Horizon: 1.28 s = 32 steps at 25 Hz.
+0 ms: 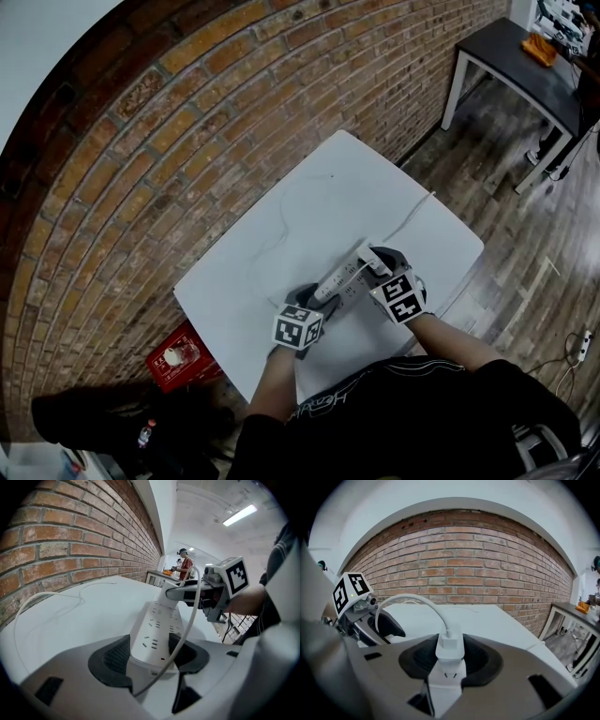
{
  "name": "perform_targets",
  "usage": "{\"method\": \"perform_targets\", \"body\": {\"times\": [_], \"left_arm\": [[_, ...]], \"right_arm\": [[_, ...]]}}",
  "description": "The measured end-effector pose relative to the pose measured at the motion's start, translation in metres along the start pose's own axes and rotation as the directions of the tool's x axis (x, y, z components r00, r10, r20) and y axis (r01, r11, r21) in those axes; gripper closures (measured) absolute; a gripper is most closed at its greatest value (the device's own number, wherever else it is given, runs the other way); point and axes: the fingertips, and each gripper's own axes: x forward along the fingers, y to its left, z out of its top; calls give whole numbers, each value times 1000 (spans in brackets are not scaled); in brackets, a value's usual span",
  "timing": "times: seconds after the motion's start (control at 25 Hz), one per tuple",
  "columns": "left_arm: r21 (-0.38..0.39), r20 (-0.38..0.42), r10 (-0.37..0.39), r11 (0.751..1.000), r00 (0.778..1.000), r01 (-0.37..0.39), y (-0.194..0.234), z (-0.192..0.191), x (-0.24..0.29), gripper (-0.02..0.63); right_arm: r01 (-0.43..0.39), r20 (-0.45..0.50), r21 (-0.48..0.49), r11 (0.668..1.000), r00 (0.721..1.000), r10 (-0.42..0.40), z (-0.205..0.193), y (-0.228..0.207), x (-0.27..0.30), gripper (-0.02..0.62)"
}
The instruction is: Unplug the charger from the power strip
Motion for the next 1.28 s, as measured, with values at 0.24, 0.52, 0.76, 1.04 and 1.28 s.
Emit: {"method": "perform_targets", "body": {"times": [0.24, 0.52, 0.76, 1.04, 1.28], "left_arm": [[4, -19, -8, 1000, 1000, 8, 0, 0, 2, 348], [1, -11, -3, 1000, 1000, 3, 1, 1, 2, 347], [18, 11, 37, 999, 999, -37, -2, 3, -5, 347], [64, 193, 49, 996, 980, -63, -38, 34, -66, 336], [-119, 443, 47, 993, 895, 7, -84, 62, -140, 502]], "right_arm": [[69, -23, -73, 995, 997, -70, -2, 4, 0, 477], [82, 114, -182, 980, 992, -61, 57, 4, -19, 477], [-46, 45, -120, 992, 998, 51, 48, 15, -23, 477], [-168, 16, 3, 986, 986, 168, 43, 25, -49, 477], [-313, 88, 141, 939, 949, 303, 48, 51, -89, 476]]}}
